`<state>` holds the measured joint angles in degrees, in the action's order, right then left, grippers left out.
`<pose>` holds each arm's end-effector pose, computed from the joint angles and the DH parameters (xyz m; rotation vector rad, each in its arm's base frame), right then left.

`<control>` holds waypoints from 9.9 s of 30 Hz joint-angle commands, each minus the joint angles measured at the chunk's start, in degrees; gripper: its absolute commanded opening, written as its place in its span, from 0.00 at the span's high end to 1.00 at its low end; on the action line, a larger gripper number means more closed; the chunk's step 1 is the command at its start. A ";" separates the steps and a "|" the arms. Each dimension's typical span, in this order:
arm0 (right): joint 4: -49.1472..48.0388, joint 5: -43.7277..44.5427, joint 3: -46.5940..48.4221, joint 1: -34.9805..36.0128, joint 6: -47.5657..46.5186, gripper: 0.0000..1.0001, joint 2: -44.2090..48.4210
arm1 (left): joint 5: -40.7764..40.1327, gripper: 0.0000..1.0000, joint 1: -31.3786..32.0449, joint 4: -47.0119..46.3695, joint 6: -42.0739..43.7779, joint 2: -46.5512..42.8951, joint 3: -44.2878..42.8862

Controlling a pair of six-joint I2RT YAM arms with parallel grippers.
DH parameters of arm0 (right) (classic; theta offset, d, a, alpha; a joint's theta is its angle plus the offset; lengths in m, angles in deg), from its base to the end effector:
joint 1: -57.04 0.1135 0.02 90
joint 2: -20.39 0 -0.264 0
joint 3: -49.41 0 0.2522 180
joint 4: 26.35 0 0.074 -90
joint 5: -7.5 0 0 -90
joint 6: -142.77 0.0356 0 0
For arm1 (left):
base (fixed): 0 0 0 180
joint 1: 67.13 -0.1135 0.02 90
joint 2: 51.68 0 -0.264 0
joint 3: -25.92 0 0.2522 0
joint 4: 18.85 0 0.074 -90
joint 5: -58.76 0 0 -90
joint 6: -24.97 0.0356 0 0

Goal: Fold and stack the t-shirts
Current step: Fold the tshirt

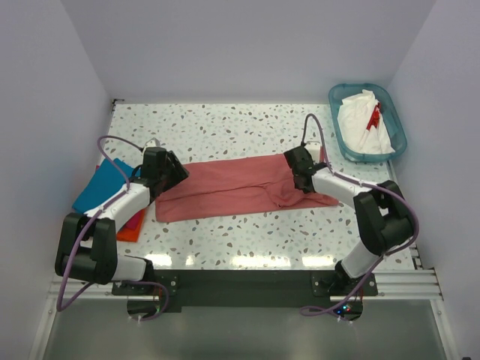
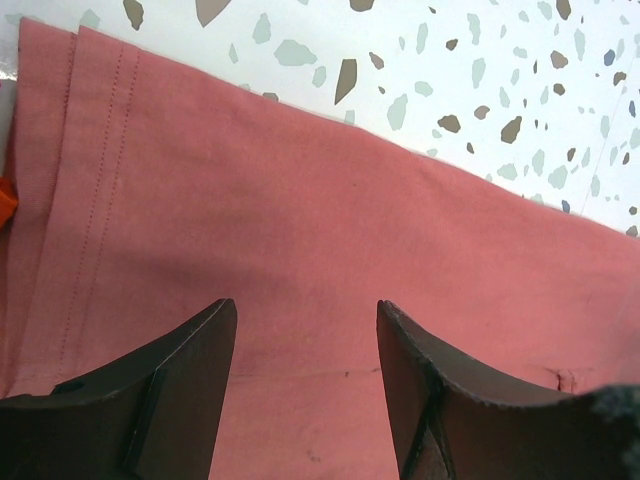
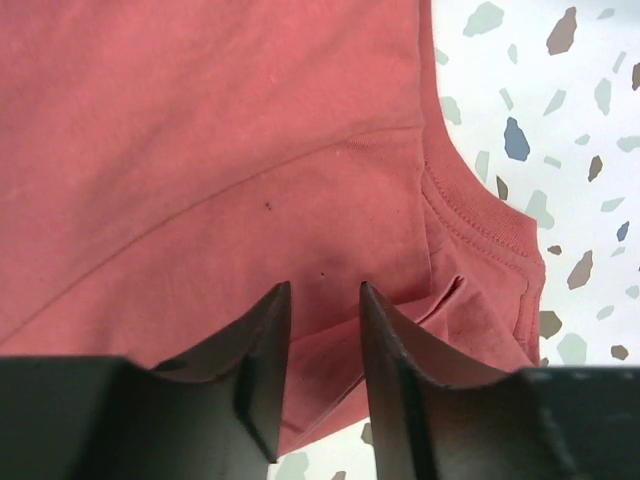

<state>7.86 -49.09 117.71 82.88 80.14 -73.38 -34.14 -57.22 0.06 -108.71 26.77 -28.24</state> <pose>0.2942 0.1207 0.1789 0.2269 2.3939 -0.3523 0.2731 -0.0459 0.1934 -0.7101 2.2504 -0.4070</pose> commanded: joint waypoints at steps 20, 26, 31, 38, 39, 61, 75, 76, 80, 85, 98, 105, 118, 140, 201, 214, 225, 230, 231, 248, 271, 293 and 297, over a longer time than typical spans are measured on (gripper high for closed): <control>1.79 -13.19 -15.17 1.75 6.81 1.00 20.29 | 1.75 0.37 0.37 -3.65 1.67 -1.20 0.41; 2.75 -7.05 -11.84 1.23 6.73 0.73 23.30 | 2.54 0.34 0.63 -4.18 1.84 -0.24 -0.46; 1.01 -7.73 -1.21 -5.00 3.31 0.68 12.50 | 2.63 0.34 2.39 -1.90 3.60 3.71 -3.88; 0.65 -14.95 8.38 -10.64 3.39 0.62 -3.68 | -3.95 0.34 6.96 3.10 5.27 7.94 -6.53; 1.43 -14.95 10.13 -10.64 3.30 0.62 -6.56 | -4.83 0.34 7.31 3.72 5.10 8.99 -6.79; 13.83 -32.34 78.57 -11.79 -8.37 0.48 -54.92 | -2.31 0.54 27.70 2.26 -15.29 7.41 1.73; 10.83 -16.64 71.24 -7.39 -12.88 0.09 -39.30 | -10.70 0.30 30.87 10.74 5.52 11.27 -18.46; 11.36 -15.58 70.79 -7.56 -12.53 0.09 -38.85 | -13.86 0.32 30.87 13.46 6.75 12.06 -19.35; 13.74 -14.07 70.44 -8.53 -11.21 0.14 -40.07 | -18.20 0.37 30.87 17.09 10.01 14.97 -21.56; 12.16 -14.60 66.75 -10.46 -8.66 0.21 -40.52 | -16.97 0.40 30.78 17.62 11.33 16.29 -20.42; 11.73 -14.51 56.05 -14.42 -5.40 0.48 -37.18 | -12.58 0.42 30.87 15.42 12.22 15.85 -11.99; 10.14 -15.48 49.88 -15.56 -3.83 0.59 -35.25 | -9.50 0.43 31.05 13.93 11.69 14.97 -9.43; 6.36 -30.14 56.09 -15.65 -4.87 0.50 -40.95 | 0.34 0.45 34.90 4.27 -0.23 12.51 -0.22; 13.12 -20.67 65.27 -13.27 -7.09 0.08 -30.62 | -7.53 0.29 41.59 9.06 -6.51 5.05 -8.47; 24.10 -33.67 -20.19 20.82 21.25 1.00 43.70 | -6.14 1.00 56.01 19.10 -14.33 -14.82 10.18; 7.34 -23.13 -7.44 12.93 12.97 1.00 24.70 | -11.87 1.00 39.75 8.22 -3.43 0.37 -8.28; -3.65 -25.32 -0.67 -0.52 9.10 1.00 11.27 | -9.67 1.00 30.00 -0.83 -2.46 15.05 -16.72; -6.29 -29.62 3.55 -4.84 8.92 1.00 5.02 | -7.39 1.00 26.39 -2.25 -0.88 21.38 -23.22; -6.64 -29.98 4.25 -5.71 8.84 1.00 4.05 | -6.43 1.00 25.95 -2.33 -0.71 22.43 -24.36; -7.18 -36.84 16.47 -14.86 6.83 0.53 -9.07 | 0.44 0.26 18.13 -8.74 3.77 28.69 -31.16; -7.79 -30.86 -9.71 -2.99 6.46 0.62 10.98 | 1.14 0.68 29.02 -9.89 1.85 12.87 -5.48; -10.34 -33.23 -14.46 -2.99 9.45 0.44 9.14 | 1.84 0.46 29.02 -13.06 -4.13 16.63 -1.78; -12.10 -32.97 -14.82 -2.99 10.42 0.62 7.56 | 0.97 0.58 29.02 -13.67 -4.40 18.66 -2.13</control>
<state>-0.58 -82.05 103.83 79.80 88.80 -64.40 -31.97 -28.43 -12.45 -112.51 43.08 -30.47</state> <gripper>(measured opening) 0.445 0.447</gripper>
